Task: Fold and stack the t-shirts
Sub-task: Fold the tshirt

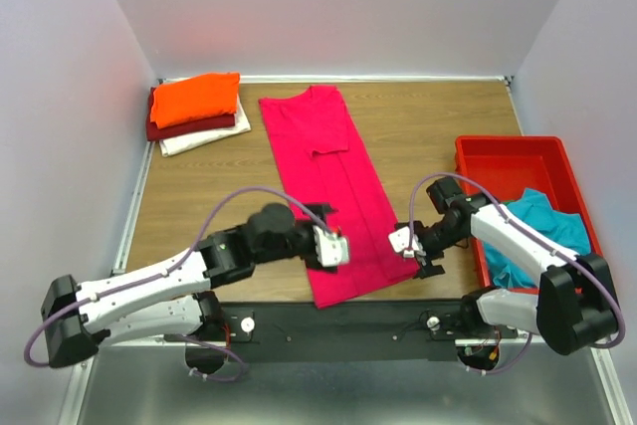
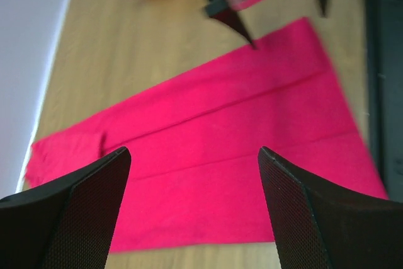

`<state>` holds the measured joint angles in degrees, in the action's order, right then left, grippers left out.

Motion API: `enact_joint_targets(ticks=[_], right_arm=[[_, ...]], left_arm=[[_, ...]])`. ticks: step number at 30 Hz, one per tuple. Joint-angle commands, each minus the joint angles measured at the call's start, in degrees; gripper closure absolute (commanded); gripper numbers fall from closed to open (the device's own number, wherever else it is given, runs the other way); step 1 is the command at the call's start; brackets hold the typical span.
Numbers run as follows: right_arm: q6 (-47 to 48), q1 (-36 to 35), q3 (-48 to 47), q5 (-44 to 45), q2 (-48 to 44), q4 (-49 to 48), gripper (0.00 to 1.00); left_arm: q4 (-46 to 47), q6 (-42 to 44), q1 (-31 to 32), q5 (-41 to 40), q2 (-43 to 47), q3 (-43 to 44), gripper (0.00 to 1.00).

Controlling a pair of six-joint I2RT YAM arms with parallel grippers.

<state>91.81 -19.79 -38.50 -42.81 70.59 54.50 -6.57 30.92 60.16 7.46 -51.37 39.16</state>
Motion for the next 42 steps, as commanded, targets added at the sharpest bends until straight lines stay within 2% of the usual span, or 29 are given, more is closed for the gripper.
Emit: enact_joint_targets(ticks=[1,3,7,10,14,18,27,32,42], right_arm=[[2.42,-2.44,3.52,6.76,-1.59,-3.25,0.1],[1.18,-3.49,4.39,8.26,-1.68,-5.8,0.12],[-0.66,-5.78,5.28,9.41,-0.72,-8.53,0.18],[-2.77,-7.89,6.94,11.6,-0.19,-12.04,0.23],[-3.83,-8.59,8.26,13.1,-0.01,-13.89,0.33],[-4.36,-8.6,9.23,15.47,-0.36,-14.86,0.48],[-6.56,-8.6,9.15,15.21,-0.1,-16.0,0.7],[-6.99,-8.68,9.67,15.3,-0.45,-16.18,0.76],[-10.51,-8.6,9.15,13.98,-3.61,-16.09,0.9]], left_arm=[[-1.87,3.28,9.96,-4.48,-3.02,-1.54,0.12],[-2.66,2.14,14.43,-4.74,-6.26,-1.36,0.14],[-2.58,0.81,19.54,-5.97,-10.14,-2.77,0.16],[-0.21,0.64,21.22,-6.76,-12.43,-5.14,0.16],[1.64,2.21,21.58,-7.02,-15.5,-7.24,0.16],[2.61,3.97,21.58,-7.02,-18.05,-9.71,0.15],[4.37,3.71,22.28,-5.97,-22.88,-10.59,0.15],[3.58,3.27,22.28,-6.41,-23.42,-10.77,0.16],[0.77,1.96,22.37,-7.02,-26.41,-9.1,0.33]])
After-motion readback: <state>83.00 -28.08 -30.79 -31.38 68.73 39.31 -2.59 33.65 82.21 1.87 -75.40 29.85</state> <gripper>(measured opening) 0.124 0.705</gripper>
